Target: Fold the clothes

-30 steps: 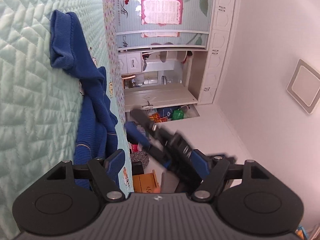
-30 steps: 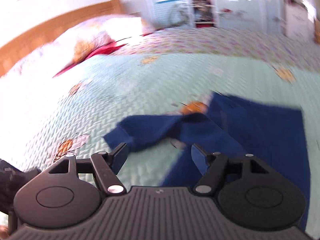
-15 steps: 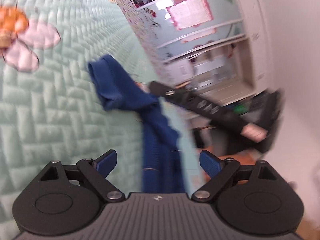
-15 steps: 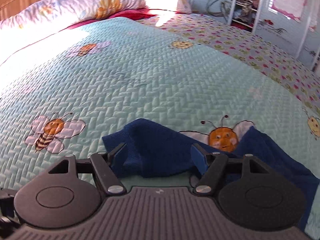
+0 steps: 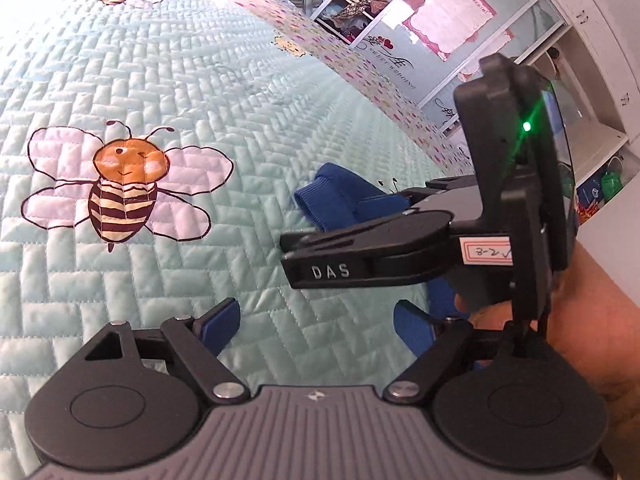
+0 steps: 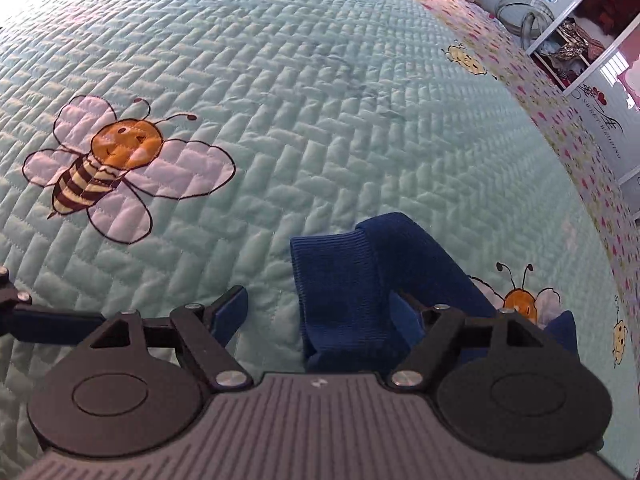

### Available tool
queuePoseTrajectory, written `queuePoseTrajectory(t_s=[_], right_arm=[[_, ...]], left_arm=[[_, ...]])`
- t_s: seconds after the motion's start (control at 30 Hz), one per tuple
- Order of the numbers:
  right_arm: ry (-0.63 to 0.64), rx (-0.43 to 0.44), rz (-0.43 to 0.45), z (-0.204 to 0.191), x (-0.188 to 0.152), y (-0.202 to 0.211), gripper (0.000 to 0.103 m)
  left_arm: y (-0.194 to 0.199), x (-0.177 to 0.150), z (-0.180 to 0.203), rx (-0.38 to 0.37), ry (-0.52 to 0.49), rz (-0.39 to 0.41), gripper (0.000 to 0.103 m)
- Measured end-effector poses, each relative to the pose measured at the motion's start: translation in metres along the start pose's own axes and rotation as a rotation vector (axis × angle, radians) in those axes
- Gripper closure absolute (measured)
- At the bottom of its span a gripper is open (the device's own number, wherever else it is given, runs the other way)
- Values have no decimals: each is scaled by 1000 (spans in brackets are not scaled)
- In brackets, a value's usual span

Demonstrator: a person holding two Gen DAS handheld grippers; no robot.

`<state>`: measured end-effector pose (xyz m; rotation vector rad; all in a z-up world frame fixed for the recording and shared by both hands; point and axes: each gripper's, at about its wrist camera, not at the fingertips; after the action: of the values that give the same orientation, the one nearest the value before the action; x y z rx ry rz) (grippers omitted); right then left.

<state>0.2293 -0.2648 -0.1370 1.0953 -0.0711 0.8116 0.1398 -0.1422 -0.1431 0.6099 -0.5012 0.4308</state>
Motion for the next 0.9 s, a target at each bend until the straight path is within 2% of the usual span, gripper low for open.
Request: queuePoseTrajectory(t_s=[0.03, 0.1, 0.13, 0.17, 0.2, 0.23, 0.4, 0.6, 0.77, 0.83, 0.9], right_arm=[[-15, 3, 0, 3, 0, -1, 28], [-78, 7, -7, 11, -2, -3, 48], [-99, -2, -4, 14, -3, -3, 53], [-123, -7, 0, 18, -4, -2, 63], [-148, -5, 3, 21, -5, -1, 79], [-178, -8, 10, 25, -7, 1, 88], [-383, -20, 91, 61, -24, 23, 92], [-697, 44, 171, 124, -74, 56, 92], [-958, 56, 246, 160, -144, 79, 101], [-1061, 64, 260, 171, -177, 84, 101], [-1095, 67, 272, 169, -208, 88, 100]], left_arm=[[1, 1, 0, 0, -1, 0, 15], [1, 2, 1, 3, -5, -1, 15], [1, 2, 2, 6, -9, -2, 15], [0, 2, 4, 11, -15, -3, 15], [-1, 1, 7, 18, -23, -4, 15], [-2, 0, 10, 24, -32, -5, 15], [-8, -4, 19, 61, -87, -13, 15], [-14, -14, 30, 115, -161, -16, 15], [-17, -20, 33, 137, -191, -2, 15], [-18, -23, 34, 144, -202, 5, 15], [-18, -25, 35, 152, -212, 11, 15]])
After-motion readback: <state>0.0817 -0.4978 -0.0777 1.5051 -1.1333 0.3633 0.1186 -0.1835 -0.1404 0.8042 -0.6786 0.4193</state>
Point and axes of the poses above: each gripper's, at about its wrist camera, not at the fingertips, and y roughly against the way its jaws point, z to its right, x to its top, and after that the axes turned 12 degrees about -x, right-handed
